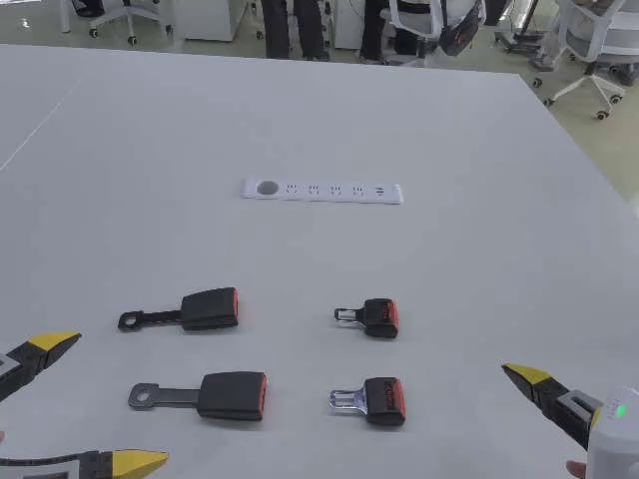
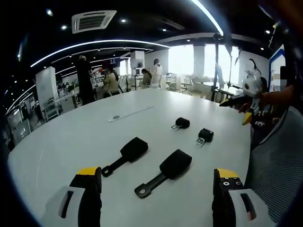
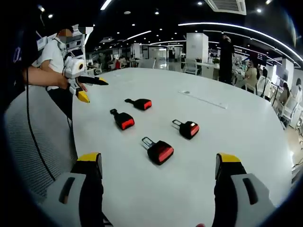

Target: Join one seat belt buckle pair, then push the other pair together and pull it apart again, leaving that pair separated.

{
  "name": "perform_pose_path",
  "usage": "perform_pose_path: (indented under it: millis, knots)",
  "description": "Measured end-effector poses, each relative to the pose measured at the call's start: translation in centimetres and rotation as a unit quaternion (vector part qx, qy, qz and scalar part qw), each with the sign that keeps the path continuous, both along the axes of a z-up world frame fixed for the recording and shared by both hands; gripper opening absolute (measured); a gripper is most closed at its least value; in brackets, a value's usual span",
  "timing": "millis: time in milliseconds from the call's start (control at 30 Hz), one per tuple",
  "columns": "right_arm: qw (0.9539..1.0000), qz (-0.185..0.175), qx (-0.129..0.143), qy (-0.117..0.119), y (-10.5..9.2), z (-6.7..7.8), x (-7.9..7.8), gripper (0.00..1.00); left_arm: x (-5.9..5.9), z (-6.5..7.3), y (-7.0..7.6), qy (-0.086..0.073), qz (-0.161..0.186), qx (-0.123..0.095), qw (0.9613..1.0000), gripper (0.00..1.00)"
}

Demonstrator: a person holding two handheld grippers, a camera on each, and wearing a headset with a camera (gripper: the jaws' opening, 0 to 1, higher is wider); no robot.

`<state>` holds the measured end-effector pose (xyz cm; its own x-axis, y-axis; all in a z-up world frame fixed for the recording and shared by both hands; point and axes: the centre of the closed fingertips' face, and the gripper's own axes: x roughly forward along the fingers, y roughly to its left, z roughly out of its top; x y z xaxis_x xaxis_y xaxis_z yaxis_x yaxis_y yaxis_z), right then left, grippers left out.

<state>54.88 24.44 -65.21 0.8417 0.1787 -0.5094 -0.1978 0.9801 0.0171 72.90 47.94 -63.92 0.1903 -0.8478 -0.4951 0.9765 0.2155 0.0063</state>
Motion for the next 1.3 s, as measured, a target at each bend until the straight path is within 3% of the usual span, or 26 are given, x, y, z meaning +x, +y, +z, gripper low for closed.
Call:
perform_pose_path:
  millis: [533, 1300]
  knots:
    - [1.0000, -0.001, -0.003, -0.001, -0.08, 0.06, -0.09, 0.99, -0.63, -0.19, -0.19, 0.000, -0.015, 0.003, 0.9999, 1.00]
    - [1.0000, -0.003, -0.007, -0.004, -0.25, 0.23, -0.14, 0.99, -0.40, 0.14, -0.27, -0.006, -0.013, -0.002, 0.9999, 1.00]
